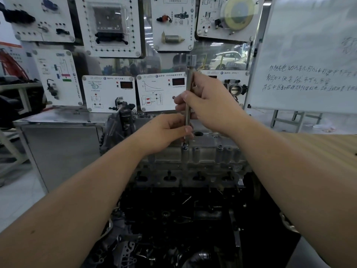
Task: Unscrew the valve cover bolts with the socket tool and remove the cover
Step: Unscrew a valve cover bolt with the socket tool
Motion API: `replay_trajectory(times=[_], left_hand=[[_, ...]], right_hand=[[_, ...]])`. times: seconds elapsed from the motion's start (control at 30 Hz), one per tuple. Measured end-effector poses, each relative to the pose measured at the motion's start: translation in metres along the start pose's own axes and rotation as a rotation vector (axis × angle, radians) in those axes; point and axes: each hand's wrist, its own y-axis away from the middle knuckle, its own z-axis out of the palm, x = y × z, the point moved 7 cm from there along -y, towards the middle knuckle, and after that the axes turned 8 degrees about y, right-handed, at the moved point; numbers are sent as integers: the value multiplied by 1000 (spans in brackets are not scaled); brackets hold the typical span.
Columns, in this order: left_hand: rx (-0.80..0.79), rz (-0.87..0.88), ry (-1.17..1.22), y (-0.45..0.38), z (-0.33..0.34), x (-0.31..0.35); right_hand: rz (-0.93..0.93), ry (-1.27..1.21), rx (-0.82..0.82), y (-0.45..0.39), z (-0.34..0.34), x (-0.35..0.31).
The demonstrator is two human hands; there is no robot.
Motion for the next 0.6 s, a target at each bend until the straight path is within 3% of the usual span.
replay_trajectory(times=[0.23,0.37,0.6], left_hand=[[74,57,-66,2,3,5],[42,-34,-49,2,4,-1],[66,-9,-36,4,3,3]], right_hand=[[-33,55,152,5,1,3],[-39,47,84,4,3,1],[-28,-3,37,4,11,1]])
